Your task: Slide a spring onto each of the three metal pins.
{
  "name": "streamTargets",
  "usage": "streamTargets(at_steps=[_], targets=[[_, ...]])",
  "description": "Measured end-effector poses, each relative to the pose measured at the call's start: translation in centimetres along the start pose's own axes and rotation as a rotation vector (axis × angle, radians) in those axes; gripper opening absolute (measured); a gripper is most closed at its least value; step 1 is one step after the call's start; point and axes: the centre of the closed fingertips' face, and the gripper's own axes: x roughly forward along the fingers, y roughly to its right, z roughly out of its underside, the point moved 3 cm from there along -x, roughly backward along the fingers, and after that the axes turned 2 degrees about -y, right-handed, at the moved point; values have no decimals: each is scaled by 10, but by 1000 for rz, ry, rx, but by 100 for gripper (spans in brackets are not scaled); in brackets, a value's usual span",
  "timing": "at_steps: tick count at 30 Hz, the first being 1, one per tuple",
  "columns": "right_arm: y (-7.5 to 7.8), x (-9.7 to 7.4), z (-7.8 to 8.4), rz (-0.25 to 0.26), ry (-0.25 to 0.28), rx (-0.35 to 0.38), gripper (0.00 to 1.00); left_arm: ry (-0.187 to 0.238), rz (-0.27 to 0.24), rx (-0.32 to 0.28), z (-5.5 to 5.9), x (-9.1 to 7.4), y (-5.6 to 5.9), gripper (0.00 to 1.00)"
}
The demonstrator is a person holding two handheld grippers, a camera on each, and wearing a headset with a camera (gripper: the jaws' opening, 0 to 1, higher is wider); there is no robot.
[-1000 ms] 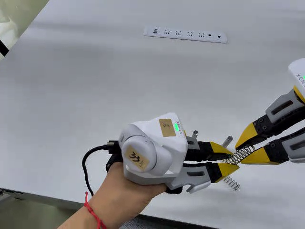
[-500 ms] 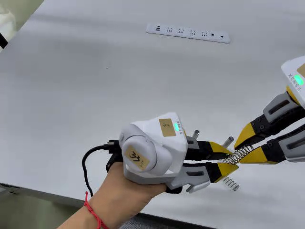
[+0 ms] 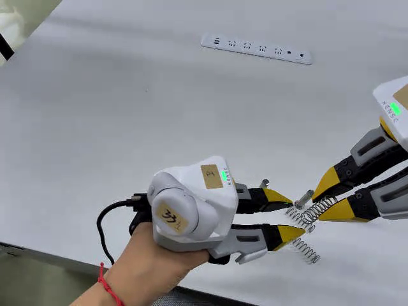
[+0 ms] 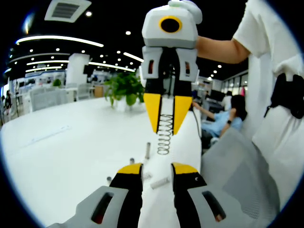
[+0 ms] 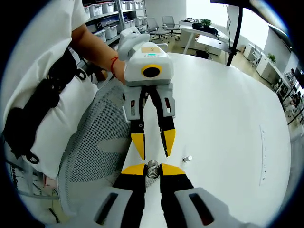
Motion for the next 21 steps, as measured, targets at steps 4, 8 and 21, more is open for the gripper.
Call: streamTargets(at_steps=[4, 8, 21], targets=[[12, 0, -1, 33, -8, 15, 12, -25, -36, 19, 6, -7, -7, 29], [28, 1, -2, 83, -14, 50, 12, -64, -80, 62, 14, -14, -15, 37], [71, 26, 6, 181, -41, 122, 12, -108, -157, 98, 31, -25, -29, 58]])
